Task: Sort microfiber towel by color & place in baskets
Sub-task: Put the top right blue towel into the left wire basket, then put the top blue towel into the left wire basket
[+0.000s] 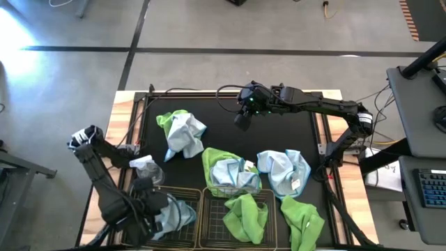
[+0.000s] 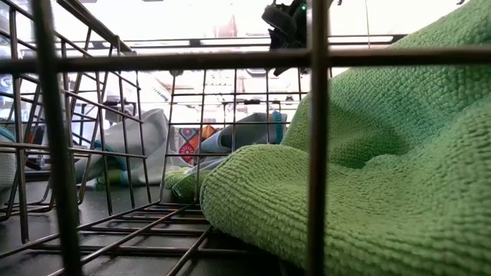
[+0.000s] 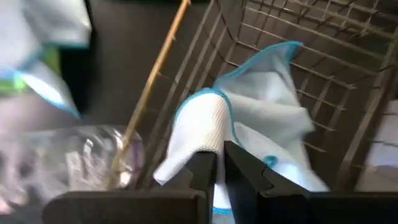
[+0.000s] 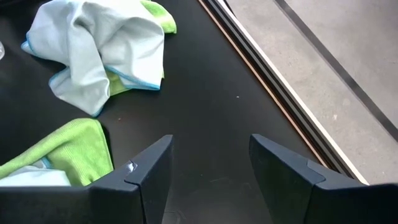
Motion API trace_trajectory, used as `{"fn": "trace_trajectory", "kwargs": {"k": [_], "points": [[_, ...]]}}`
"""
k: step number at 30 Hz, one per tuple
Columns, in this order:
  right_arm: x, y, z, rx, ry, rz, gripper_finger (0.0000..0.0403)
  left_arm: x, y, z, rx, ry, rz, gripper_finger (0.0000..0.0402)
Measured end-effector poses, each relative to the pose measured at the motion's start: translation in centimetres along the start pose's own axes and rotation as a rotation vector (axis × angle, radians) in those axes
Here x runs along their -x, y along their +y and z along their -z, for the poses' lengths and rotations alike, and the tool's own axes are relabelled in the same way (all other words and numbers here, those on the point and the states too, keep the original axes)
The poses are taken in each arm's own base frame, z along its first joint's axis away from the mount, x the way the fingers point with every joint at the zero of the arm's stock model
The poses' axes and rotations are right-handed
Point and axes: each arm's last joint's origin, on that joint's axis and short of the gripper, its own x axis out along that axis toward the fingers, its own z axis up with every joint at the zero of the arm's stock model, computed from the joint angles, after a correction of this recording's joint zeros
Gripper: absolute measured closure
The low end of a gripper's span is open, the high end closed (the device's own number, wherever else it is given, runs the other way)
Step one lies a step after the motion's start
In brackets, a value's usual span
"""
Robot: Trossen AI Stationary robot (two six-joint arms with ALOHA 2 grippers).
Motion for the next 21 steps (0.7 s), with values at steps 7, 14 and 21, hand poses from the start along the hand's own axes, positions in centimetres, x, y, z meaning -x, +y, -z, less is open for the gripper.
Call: {"fn": "trace_trajectory", "kwargs": {"k": [7, 14, 21], "points": [[0.0, 0.0, 0.0, 0.030, 0.001, -0.001, 0.0197, 0.3, -0.2, -0.9, 0.061, -0.021, 0.096, 0.0331], [0.0, 0.0, 0.0, 0.043, 0.001, -0.001, 0.0197, 0.3, -0.1, -1.2, 0.022, -0.042, 0.086, 0.0294], [0.0, 0.0, 0.0, 0.042, 0.000, -0.001, 0.0197, 0.5, 0.5, -2.5, -0.069, -0.377, -0.058, 0.0290]]}}
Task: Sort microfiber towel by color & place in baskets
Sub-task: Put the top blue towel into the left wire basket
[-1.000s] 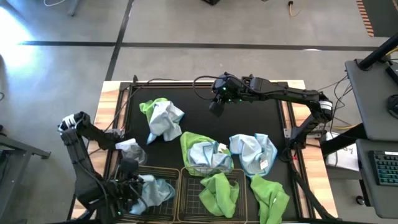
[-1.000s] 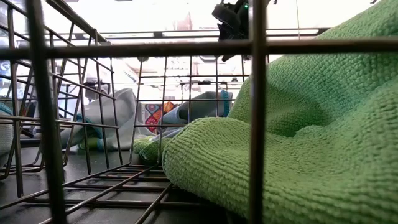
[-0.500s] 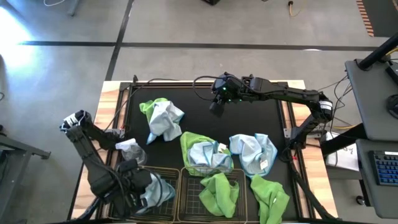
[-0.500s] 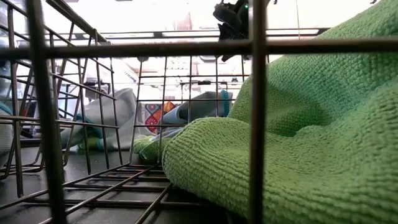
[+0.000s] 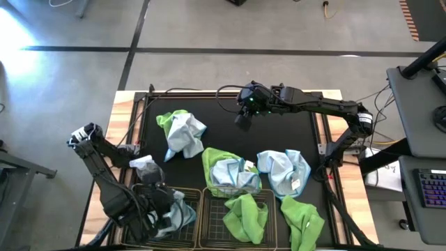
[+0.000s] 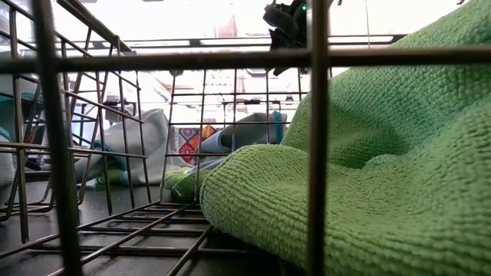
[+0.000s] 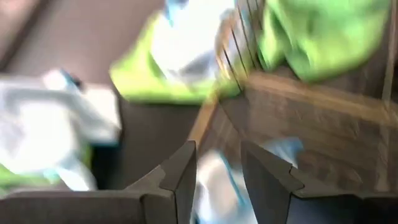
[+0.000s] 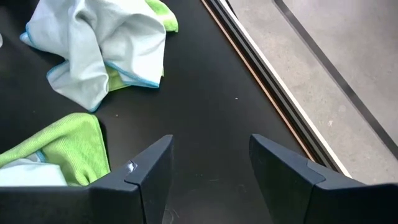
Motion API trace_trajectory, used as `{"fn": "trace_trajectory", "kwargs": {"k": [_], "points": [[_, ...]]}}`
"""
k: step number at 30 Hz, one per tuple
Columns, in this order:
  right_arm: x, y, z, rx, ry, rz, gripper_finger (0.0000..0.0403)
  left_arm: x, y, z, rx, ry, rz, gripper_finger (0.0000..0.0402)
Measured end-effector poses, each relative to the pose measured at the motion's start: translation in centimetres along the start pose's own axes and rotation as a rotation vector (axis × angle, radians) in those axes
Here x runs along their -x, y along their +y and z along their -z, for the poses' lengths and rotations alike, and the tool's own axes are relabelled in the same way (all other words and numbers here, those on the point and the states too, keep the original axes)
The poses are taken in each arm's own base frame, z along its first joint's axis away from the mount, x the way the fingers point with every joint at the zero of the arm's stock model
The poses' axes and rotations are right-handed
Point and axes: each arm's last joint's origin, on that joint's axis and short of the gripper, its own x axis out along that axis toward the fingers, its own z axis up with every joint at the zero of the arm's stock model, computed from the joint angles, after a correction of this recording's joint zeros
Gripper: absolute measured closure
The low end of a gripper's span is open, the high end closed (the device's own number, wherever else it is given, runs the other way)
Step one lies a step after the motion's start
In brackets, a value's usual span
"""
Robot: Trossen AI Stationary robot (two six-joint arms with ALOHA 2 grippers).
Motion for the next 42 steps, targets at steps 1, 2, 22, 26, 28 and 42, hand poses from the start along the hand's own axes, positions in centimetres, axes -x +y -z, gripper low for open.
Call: {"fn": "trace_trajectory", "kwargs": {"k": [1, 2, 22, 26, 28, 42], "points": [[0.0, 0.0, 0.0, 0.000, 0.000, 0.000, 0.0197, 0.1, 0.2, -0.3, -0.008, -0.042, -0.019, 0.0290], [0.0, 0.0, 0.0, 0.000, 0.000, 0.000, 0.0197, 0.2, 0.5, -0.6, -0.020, -0.071, -0.036, 0.0290], [0.0, 0.0, 0.0, -0.054, 0.001, 0.000, 0.0197, 5.4, 8.8, -8.4, -0.112, -0.289, -0.264, 0.0290], [0.0, 0.0, 0.1, -0.054, 0.011, 0.001, 0.0197, 5.5, 11.8, -9.0, -0.122, -0.272, -0.328, 0.0290], [0.0, 0.0, 0.2, -0.052, 0.016, 0.002, 0.0197, 5.6, 13.4, -9.3, -0.097, -0.263, -0.359, 0.0290], [-0.1, 0.0, 0.4, -0.047, 0.036, 0.005, 0.0197, 7.9, 22.8, -9.4, 0.087, -0.276, -0.623, 0.0290]]}}
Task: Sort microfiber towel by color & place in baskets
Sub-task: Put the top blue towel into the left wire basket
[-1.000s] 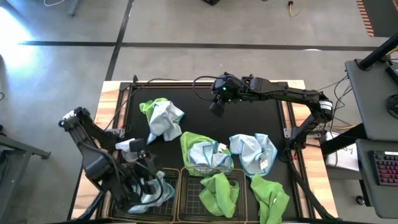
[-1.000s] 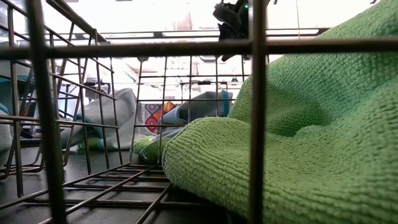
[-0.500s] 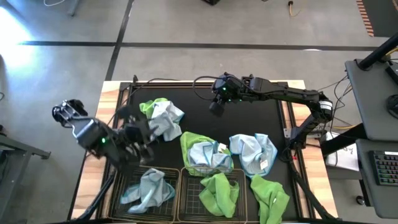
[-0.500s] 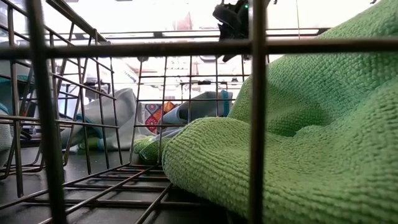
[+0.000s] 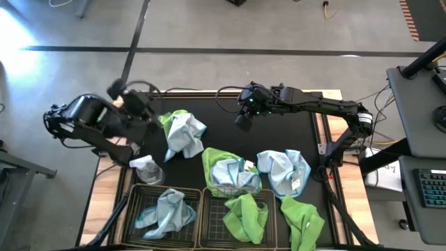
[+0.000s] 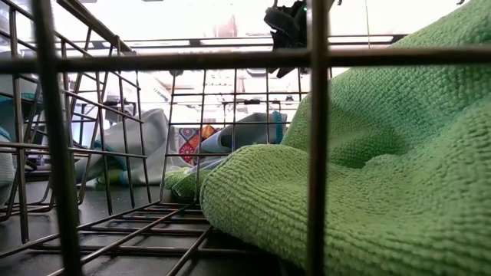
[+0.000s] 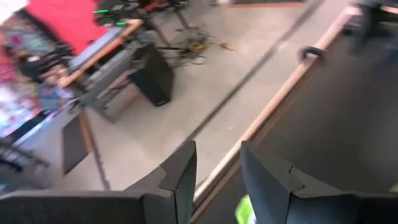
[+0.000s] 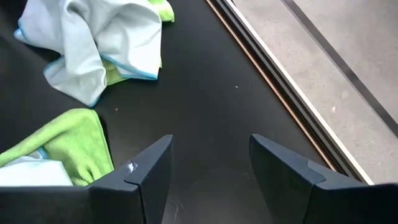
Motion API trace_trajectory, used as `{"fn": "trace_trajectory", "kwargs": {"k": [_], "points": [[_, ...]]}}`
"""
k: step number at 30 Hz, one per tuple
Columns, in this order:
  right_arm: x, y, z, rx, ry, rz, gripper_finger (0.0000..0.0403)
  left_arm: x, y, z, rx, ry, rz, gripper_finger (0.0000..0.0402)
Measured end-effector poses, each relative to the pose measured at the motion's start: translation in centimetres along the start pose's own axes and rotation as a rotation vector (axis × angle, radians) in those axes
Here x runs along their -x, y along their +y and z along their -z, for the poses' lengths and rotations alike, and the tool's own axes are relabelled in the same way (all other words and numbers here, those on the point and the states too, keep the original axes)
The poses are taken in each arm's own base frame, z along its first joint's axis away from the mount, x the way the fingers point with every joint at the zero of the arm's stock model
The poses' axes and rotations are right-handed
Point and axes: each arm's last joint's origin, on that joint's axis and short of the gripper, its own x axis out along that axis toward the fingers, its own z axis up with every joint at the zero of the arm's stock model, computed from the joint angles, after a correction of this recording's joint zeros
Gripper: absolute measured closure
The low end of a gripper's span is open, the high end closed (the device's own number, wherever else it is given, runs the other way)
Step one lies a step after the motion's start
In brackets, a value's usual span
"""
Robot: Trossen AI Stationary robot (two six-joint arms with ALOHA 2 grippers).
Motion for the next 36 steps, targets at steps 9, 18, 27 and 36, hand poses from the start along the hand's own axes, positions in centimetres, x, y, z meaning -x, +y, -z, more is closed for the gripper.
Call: {"fn": "trace_trajectory", "kwargs": {"k": [9, 18, 27, 36], "points": [[-0.1, 0.0, 0.0, 0.001, 0.000, 0.000, 0.0197, -0.4, 4.0, 0.4, 0.158, -0.076, -0.314, 0.0290], [-0.8, 0.0, 0.7, 0.006, 0.024, 0.004, 0.0197, -3.0, 2.9, 3.5, 0.066, 0.047, -0.384, 0.0290], [-1.2, 0.1, 1.0, 0.035, 0.035, 0.006, 0.0197, -4.2, 1.7, 8.1, 0.045, 0.102, -0.293, 0.0308], [-1.2, 0.1, 0.7, 0.032, 0.003, 0.001, 0.0197, -3.8, 2.0, 10.9, 0.282, -0.074, -0.008, 0.0327]]}}
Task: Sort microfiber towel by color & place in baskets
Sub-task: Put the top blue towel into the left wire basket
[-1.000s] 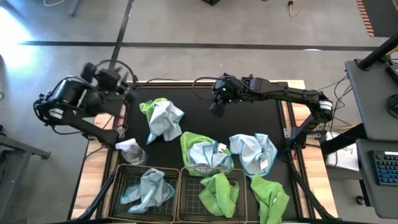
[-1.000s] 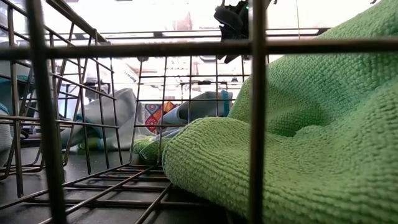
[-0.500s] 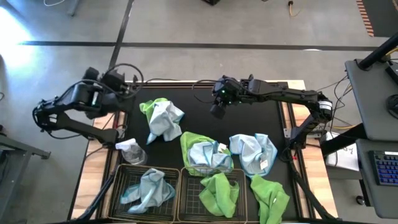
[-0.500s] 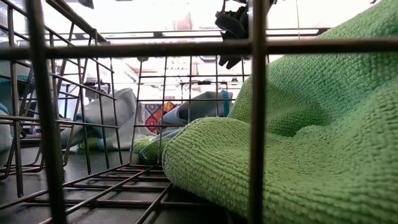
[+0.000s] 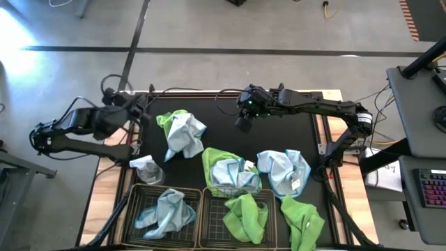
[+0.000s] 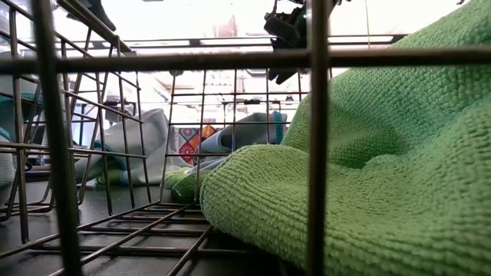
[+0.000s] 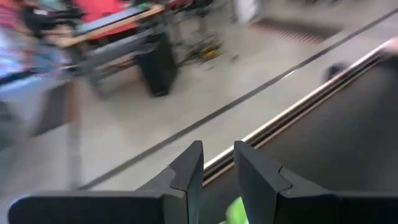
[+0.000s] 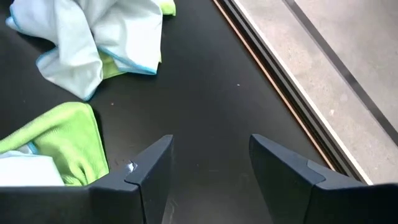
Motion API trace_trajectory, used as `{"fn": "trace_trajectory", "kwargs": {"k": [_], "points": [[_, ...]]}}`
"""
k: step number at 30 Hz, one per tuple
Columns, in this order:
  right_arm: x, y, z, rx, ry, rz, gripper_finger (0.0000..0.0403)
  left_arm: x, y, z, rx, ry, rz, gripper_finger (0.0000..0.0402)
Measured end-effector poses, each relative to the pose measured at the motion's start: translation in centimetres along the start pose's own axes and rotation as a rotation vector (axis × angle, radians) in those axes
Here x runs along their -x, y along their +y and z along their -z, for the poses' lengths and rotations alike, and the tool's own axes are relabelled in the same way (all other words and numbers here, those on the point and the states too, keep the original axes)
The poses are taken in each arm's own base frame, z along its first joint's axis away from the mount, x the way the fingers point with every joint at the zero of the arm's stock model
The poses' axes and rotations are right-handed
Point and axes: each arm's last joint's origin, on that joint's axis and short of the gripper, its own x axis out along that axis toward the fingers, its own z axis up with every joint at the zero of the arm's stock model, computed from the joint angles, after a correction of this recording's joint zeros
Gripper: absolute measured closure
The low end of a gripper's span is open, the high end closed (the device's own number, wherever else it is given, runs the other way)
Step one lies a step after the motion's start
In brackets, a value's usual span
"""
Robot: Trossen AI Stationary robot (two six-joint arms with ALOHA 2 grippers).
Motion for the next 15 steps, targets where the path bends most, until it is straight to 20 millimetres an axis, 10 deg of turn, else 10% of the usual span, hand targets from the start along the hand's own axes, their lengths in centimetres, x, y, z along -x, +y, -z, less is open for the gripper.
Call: {"fn": "trace_trajectory", "kwargs": {"k": [15], "points": [[0.0, 0.0, 0.0, 0.014, 0.001, 0.000, 0.0197, -1.1, -2.0, 2.9, 0.098, 0.054, 0.319, 0.0327]]}}
